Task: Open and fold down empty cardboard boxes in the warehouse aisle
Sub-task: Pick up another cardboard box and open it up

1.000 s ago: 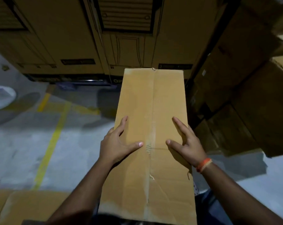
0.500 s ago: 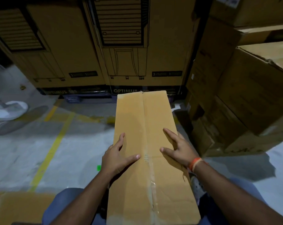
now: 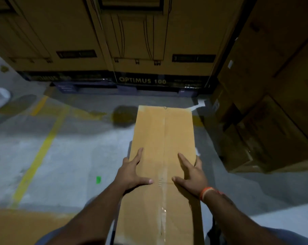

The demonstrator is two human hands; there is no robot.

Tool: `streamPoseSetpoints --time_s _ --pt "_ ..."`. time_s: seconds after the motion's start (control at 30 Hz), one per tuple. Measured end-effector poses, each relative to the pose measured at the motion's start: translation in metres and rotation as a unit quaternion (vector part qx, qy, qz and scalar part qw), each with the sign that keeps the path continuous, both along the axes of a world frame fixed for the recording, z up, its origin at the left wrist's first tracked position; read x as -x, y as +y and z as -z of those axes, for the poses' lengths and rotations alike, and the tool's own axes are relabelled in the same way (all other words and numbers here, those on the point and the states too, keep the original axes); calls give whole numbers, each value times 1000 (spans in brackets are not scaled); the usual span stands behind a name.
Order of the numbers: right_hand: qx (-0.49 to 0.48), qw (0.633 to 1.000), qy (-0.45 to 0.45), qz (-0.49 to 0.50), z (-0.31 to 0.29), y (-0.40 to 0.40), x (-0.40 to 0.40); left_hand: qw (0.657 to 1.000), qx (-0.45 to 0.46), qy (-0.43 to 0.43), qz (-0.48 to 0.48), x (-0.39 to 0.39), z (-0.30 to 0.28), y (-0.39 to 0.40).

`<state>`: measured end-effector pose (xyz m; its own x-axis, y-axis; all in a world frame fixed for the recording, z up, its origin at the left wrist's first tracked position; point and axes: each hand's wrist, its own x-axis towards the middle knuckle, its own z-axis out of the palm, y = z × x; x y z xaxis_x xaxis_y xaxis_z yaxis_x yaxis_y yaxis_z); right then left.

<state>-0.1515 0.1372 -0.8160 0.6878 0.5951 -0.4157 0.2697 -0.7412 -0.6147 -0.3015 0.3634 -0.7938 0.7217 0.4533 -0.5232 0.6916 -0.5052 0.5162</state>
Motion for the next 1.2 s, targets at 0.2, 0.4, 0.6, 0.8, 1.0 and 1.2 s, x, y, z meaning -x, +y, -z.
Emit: streamPoseSetpoints --time_s 0.2,0.4,0.6,0.8,1.0,1.2 --pt "92 992 -24 87 17 -14 -35 999 27 -22 16 -41 21 -34" --pt "180 982 36 -33 38 -17 -36 995 -47 83 32 -24 83 -63" --pt "172 980 39 -97 60 34 9 997 -25 66 -9 -9 97 -53" --pt "257 966 -3 -1 55 19 1 974 105 57 -195 -36 100 -73" --pt "175 980 -94 -19 35 32 -1 948 154 34 -276 -62 93 -83" --pt "189 974 -103 -76 11 50 -2 908 297 -57 -290 -61 87 -64"
